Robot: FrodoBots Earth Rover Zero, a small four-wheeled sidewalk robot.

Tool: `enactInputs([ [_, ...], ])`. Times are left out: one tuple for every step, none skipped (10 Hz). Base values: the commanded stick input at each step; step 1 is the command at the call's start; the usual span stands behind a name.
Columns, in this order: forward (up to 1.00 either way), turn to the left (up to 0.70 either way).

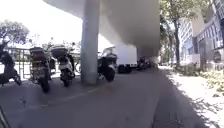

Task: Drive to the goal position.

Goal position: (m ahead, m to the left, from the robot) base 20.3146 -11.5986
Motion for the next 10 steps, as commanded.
enactInputs([
  [0.45, 0.0],
  [0.45, 0.0],
  [0.45, 0.0],
  [0.45, 0.0],
  [0.45, 0.0],
  [0.45, 0.0],
  [0.45, 0.0],
  [0.45, -0.27],
  [0.45, -0.27],
  [0.45, -0.27],
])
